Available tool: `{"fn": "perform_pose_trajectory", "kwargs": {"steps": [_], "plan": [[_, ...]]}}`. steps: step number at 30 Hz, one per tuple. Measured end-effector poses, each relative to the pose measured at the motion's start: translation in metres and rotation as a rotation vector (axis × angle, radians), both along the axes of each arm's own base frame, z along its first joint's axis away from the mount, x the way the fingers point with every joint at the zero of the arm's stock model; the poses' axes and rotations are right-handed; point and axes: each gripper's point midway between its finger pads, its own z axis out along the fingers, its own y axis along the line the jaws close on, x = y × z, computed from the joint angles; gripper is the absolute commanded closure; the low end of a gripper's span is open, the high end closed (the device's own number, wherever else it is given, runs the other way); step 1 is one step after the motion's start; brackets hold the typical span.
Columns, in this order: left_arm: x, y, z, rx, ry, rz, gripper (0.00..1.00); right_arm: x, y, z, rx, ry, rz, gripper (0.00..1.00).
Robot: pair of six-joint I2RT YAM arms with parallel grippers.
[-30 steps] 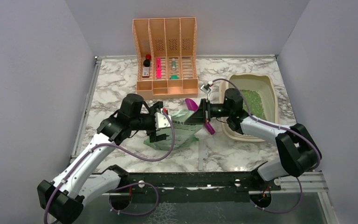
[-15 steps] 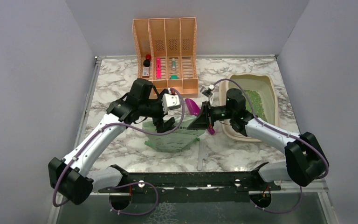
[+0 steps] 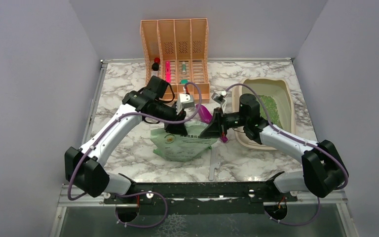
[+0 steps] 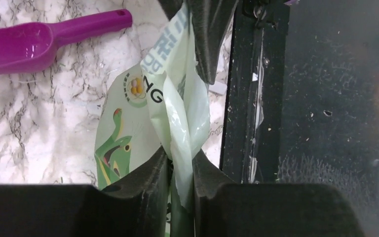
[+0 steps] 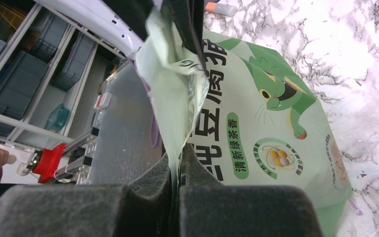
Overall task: Fill the litter box with clean litter
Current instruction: Close the cat litter bag at the center of the board.
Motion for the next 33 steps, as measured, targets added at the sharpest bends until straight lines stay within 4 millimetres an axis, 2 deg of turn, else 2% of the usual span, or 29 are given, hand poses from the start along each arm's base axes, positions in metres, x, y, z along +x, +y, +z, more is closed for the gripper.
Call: {"fn": "perform_pose_trajectory", "kwargs": {"steps": [4, 7, 12, 14, 19, 21, 22, 25, 26, 28, 31, 32, 33], "plan": [[0.001, 0.004, -0.001, 0.006, 0.080, 0.017, 0.84, -0.002, 0.000, 0.000, 0.002, -0.011, 0.014, 0.94], [-0.001, 0.004, -0.002, 0.007, 0.132, 0.019, 0.87, -0.003, 0.000, 0.000, 0.002, -0.018, 0.027, 0.82], [-0.009, 0.002, -0.006, 0.006, 0.244, 0.001, 0.90, -0.001, 0.001, 0.010, 0.008, -0.049, 0.049, 0.55], [-0.013, 0.001, -0.006, 0.001, 0.279, -0.009, 0.90, 0.004, 0.005, 0.017, 0.017, -0.066, 0.058, 0.49], [-0.018, 0.001, -0.005, 0.000, 0.317, -0.018, 0.93, 0.009, 0.013, 0.016, 0.015, 0.021, 0.115, 0.45], [-0.018, 0.001, -0.004, -0.001, 0.315, -0.018, 0.97, 0.010, 0.018, 0.010, -0.002, 0.084, 0.142, 0.49], [-0.017, 0.002, -0.003, -0.001, 0.313, -0.017, 0.99, 0.011, 0.021, 0.007, -0.011, 0.113, 0.157, 0.54], [-0.015, 0.004, -0.003, -0.002, 0.318, -0.005, 1.00, 0.003, 0.028, 0.009, -0.029, 0.212, 0.234, 0.90], [-0.014, 0.005, -0.002, -0.006, 0.319, -0.001, 1.00, 0.000, 0.029, 0.010, -0.029, 0.220, 0.250, 0.95], [-0.014, 0.006, -0.002, -0.008, 0.325, 0.003, 1.00, -0.006, 0.029, 0.014, -0.034, 0.275, 0.279, 0.99], [-0.015, 0.006, 0.000, -0.011, 0.325, 0.006, 1.00, -0.009, 0.029, 0.016, -0.048, 0.355, 0.298, 0.99], [-0.014, 0.007, 0.000, -0.012, 0.323, 0.007, 0.92, -0.009, 0.029, 0.016, -0.055, 0.385, 0.300, 0.99], [-0.014, 0.007, 0.000, -0.013, 0.323, 0.007, 0.74, -0.009, 0.030, 0.017, -0.058, 0.406, 0.300, 0.99]]}}
